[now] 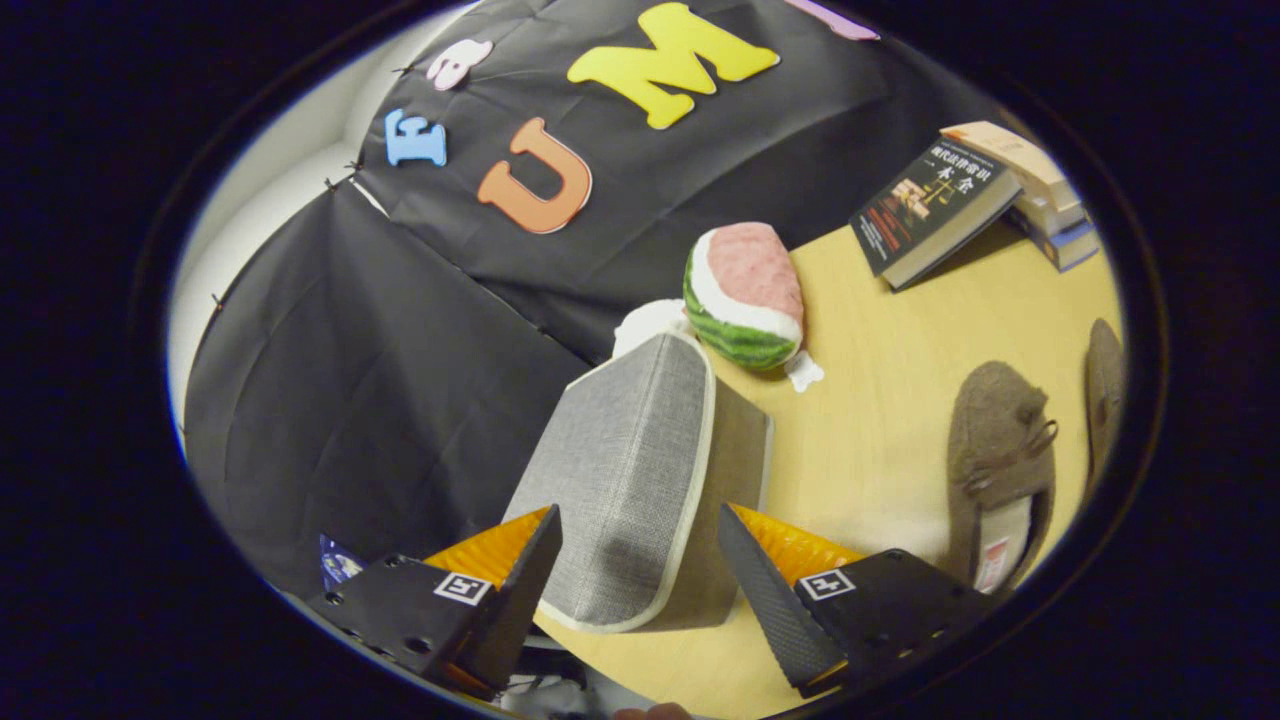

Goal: Open the storage box then place both shoes into the box .Put the left shoe in first, then the right shoe, with the right side of both shoes facing outward in a uniform manner.

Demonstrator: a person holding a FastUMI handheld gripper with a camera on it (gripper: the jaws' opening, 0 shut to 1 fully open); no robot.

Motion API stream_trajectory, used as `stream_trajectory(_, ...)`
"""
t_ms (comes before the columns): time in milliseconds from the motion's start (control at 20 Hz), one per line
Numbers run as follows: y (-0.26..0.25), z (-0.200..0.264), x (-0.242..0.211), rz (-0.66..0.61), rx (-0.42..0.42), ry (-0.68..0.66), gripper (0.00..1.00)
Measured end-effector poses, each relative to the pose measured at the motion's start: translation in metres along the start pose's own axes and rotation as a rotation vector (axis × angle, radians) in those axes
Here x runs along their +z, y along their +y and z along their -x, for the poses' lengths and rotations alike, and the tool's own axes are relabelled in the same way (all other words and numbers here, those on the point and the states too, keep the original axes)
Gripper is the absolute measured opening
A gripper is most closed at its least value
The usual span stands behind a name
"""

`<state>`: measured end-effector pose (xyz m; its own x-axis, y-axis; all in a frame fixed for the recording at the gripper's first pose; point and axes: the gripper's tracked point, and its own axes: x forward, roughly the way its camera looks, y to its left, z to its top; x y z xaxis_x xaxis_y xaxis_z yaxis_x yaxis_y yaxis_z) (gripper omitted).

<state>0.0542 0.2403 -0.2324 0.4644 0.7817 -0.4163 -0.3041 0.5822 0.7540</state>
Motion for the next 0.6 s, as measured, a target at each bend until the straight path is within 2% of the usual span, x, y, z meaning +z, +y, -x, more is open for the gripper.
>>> stream_trajectory(450,-0.005,-0.038,-0.010,-0.220,0.110,0.067,0.95)
stream_trajectory(600,0.002,-0.036,-0.011,-0.249,0.132,0.088,0.79)
